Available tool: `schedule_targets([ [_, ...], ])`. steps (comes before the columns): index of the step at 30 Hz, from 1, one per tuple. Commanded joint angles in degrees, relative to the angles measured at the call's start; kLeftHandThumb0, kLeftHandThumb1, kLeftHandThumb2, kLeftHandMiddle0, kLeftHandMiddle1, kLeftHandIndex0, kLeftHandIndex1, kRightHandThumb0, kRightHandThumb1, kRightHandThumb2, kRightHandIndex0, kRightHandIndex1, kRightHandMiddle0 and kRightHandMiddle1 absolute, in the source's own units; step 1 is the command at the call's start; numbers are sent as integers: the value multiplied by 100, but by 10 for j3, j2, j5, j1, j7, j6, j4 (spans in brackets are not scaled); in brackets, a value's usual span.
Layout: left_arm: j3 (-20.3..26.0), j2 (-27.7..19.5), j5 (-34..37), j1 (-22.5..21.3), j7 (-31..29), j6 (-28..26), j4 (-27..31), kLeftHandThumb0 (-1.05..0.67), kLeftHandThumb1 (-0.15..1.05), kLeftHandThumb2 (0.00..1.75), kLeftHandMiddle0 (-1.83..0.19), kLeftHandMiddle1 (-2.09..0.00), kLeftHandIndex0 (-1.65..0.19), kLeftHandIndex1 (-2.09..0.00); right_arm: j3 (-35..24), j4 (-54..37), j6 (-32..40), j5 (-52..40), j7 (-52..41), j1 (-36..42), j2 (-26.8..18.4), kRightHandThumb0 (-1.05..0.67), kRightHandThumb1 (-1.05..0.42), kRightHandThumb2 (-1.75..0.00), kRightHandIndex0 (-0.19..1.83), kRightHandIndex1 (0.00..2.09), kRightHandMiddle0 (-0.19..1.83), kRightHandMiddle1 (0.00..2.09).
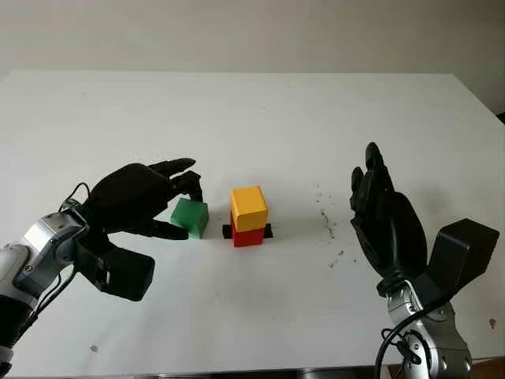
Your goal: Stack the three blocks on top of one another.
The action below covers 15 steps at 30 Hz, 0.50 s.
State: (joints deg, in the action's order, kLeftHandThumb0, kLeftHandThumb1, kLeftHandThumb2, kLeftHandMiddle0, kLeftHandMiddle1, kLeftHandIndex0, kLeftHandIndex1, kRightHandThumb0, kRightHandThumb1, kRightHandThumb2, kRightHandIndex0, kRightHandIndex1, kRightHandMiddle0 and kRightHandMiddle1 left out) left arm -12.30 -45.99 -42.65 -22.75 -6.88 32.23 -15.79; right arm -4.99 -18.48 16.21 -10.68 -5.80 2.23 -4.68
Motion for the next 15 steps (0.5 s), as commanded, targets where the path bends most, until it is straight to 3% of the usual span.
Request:
schedule_targets([
  [1,-1,-1,6,-11,8,10,-9,-38,105,27,-20,-6,-8,-142,-1,-9,0,2,0,0,-4,-78,-105,-71,-19,0,-19,0],
  [8,13,0,64,-23,-15,22,-19,-38,105,23,-22,-6,-7,-142,0,-7,-2,3,3,-1,-1,-77,-105,-71,-19,0,-19,0],
  [15,39,-8,174,-59,-96,20,-34,-40,105,26,-24,-7,-9,-141,2,-8,-1,2,7,0,3,-75,-105,-68,-19,0,-19,0],
])
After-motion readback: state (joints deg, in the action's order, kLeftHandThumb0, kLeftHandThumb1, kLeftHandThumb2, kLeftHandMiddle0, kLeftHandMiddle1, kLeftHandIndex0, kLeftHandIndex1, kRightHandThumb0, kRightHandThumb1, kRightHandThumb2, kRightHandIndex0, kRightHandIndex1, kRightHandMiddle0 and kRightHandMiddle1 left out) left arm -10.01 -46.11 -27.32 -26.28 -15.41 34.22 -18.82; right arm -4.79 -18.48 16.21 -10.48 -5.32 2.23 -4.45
